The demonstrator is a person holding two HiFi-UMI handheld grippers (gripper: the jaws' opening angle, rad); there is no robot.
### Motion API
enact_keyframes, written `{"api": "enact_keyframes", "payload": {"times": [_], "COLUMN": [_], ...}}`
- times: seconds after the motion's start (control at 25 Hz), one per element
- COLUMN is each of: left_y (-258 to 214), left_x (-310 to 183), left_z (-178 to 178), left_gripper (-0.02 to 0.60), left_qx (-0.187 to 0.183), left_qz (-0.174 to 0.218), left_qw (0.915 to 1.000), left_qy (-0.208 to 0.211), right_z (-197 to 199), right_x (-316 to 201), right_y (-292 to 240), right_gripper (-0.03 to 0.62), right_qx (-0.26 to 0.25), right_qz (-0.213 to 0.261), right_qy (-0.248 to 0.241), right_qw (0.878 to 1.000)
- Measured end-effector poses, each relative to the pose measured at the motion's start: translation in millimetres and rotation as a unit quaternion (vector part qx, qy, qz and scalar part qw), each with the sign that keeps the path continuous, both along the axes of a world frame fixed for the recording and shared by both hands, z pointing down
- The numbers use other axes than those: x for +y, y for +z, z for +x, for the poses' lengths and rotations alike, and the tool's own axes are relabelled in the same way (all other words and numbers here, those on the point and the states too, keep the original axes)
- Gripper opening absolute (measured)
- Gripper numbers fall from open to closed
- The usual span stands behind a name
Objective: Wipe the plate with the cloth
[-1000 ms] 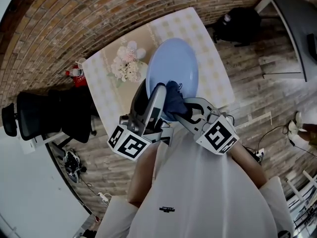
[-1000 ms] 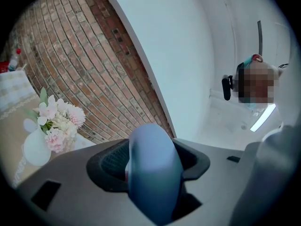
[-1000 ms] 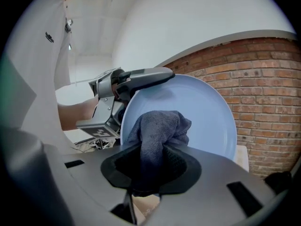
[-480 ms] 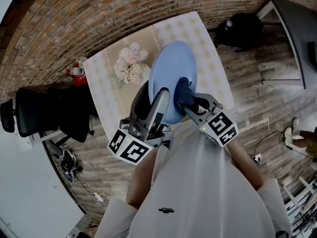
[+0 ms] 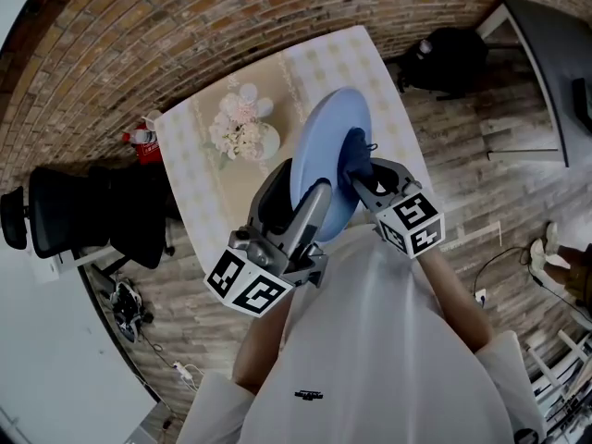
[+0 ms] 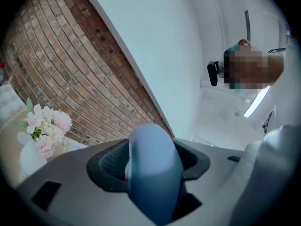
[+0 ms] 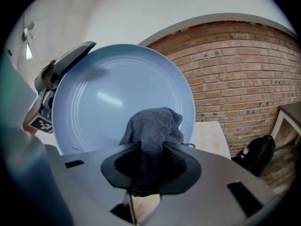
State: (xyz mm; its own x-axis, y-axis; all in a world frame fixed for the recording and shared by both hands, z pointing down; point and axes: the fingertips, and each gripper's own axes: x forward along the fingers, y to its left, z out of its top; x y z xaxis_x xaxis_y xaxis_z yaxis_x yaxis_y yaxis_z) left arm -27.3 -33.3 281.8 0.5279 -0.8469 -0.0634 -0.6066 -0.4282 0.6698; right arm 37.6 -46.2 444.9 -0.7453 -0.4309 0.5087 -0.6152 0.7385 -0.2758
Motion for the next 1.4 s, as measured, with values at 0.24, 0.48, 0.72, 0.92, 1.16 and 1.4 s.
{"api": "enact_keyframes", "payload": {"times": [0.24,0.48,0.72,0.92,1.16,1.4], "left_y": [-3.1,-8.7,-10.0,-10.6,-8.6,-6.6], "left_x": [5.5,12.4,17.9,20.9,21.3,18.8], "left_z": [5.2,13.9,19.2,21.6,19.3,13.2], "left_gripper": [0.261,0.261,0.261,0.261,0.261,0.261], "left_qx": [0.002,-0.013,-0.011,-0.007,-0.006,0.005], "left_qz": [0.003,0.014,0.016,0.016,0.012,0.006], "left_qw": [1.0000,0.9996,0.9993,0.9992,0.9993,0.9996], "left_qy": [0.004,0.020,0.033,0.036,0.036,0.027], "right_z": [8.9,12.5,15.2,13.5,-0.3,-16.0], "right_x": [-16.0,-24.2,-30.3,-32.4,-25.8,-11.3], "right_y": [-9.3,-24.7,-46.1,-65.5,-88.9,-101.7], "right_gripper": [0.124,0.124,0.124,0.124,0.124,0.124], "right_qx": [-0.020,-0.038,-0.058,-0.069,-0.076,-0.076], "right_qz": [-0.008,-0.002,0.020,0.044,0.086,0.121], "right_qy": [0.033,0.048,0.051,0.045,0.019,-0.015], "right_qw": [0.999,0.998,0.997,0.996,0.993,0.990]}}
